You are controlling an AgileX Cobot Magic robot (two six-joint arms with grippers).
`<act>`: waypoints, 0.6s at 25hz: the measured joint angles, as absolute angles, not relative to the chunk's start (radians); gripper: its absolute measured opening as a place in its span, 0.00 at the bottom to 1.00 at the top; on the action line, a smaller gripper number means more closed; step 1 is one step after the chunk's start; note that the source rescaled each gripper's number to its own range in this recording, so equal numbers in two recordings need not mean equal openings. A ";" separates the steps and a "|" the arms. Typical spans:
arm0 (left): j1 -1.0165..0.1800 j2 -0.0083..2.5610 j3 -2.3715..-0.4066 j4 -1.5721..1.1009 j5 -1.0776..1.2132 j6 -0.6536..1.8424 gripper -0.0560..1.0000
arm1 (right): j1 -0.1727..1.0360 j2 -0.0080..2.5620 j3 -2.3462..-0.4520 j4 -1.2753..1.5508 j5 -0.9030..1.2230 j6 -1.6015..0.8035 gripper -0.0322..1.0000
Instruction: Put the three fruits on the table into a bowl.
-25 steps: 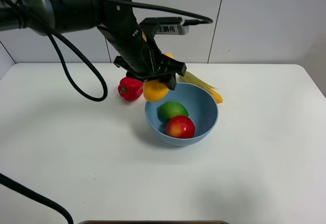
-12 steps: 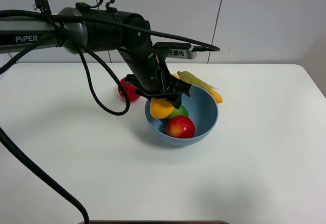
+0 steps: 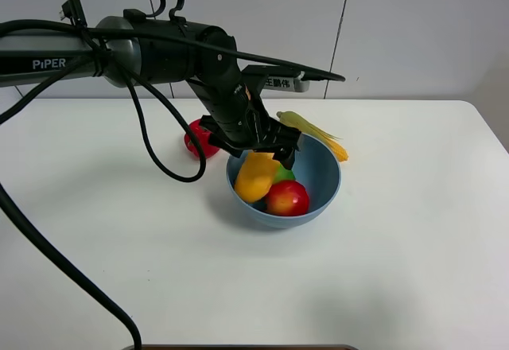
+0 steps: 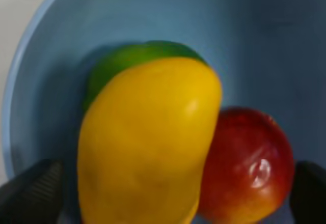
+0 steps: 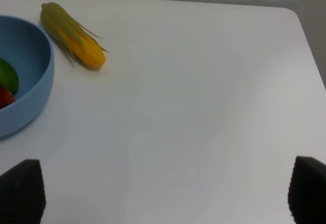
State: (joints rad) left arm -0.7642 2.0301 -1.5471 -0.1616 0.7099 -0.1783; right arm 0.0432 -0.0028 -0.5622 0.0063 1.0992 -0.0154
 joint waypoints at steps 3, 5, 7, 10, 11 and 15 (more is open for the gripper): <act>-0.753 2.029 -1.553 -0.158 0.750 -0.178 0.85 | 0.043 -0.003 -0.562 0.006 1.099 -0.015 0.84; -0.735 2.019 -1.559 -0.148 0.796 -0.177 0.86 | 0.043 -0.003 -0.562 0.006 1.099 -0.015 0.84; -0.708 1.991 -1.559 -0.129 0.842 -0.175 0.87 | 0.043 -0.003 -0.562 0.006 1.099 -0.015 0.84; -0.653 1.933 -1.560 -0.098 0.921 -0.175 0.87 | 0.043 -0.003 -0.562 0.006 1.099 -0.015 0.84; -0.631 1.911 -1.561 -0.090 0.953 -0.175 0.87 | 0.043 -0.003 -0.562 0.006 1.099 -0.015 0.84; -0.547 1.830 -1.561 -0.053 1.092 -0.178 0.87 | 0.043 -0.003 -0.562 0.006 1.099 -0.015 0.84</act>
